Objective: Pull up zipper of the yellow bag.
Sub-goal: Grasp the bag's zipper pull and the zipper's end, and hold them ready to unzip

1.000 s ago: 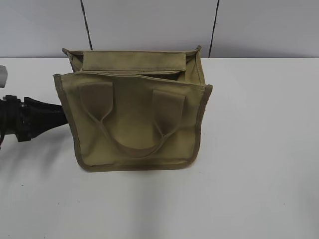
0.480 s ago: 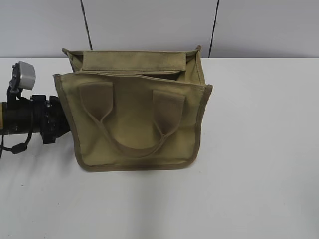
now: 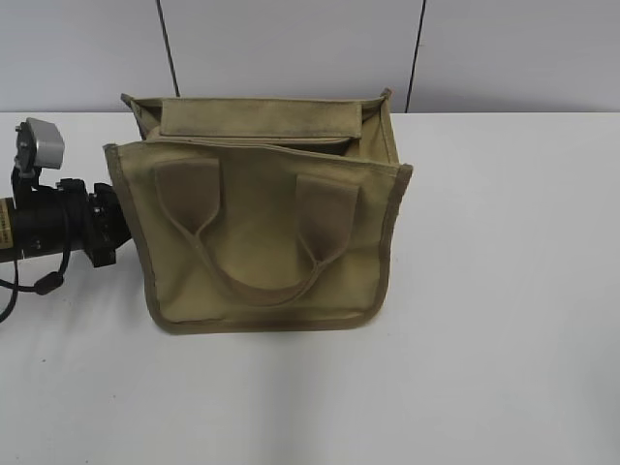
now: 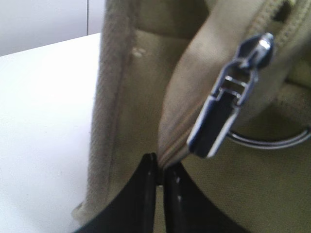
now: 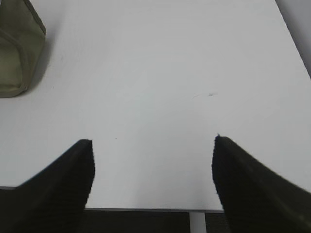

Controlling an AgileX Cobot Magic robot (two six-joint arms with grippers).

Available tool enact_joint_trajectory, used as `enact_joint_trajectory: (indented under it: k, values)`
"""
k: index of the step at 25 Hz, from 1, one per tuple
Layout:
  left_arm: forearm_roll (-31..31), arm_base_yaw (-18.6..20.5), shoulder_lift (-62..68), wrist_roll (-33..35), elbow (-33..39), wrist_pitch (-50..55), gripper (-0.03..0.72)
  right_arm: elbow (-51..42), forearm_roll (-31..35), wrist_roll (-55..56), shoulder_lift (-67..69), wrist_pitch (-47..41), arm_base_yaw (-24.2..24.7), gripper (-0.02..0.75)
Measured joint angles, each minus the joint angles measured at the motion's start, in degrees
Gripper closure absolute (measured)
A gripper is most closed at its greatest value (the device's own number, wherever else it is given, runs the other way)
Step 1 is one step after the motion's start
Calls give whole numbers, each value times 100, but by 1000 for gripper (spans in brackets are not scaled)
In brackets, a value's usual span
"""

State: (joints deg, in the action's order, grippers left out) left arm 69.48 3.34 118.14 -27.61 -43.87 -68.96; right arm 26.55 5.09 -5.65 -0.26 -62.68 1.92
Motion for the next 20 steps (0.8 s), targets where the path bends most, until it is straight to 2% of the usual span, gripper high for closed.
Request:
enact_joint_trajectory:
  k: [11, 16, 20]
  values:
    - [0, 0, -318, -125, 97, 124, 688, 0, 0, 0, 0, 0, 0, 160]
    - [6, 0, -1182, -570, 189, 1348, 688, 0, 0, 0, 0, 0, 0, 160]
    - [6, 0, -1964, -1226, 202, 2016, 688, 0, 0, 0, 0, 0, 0, 160]
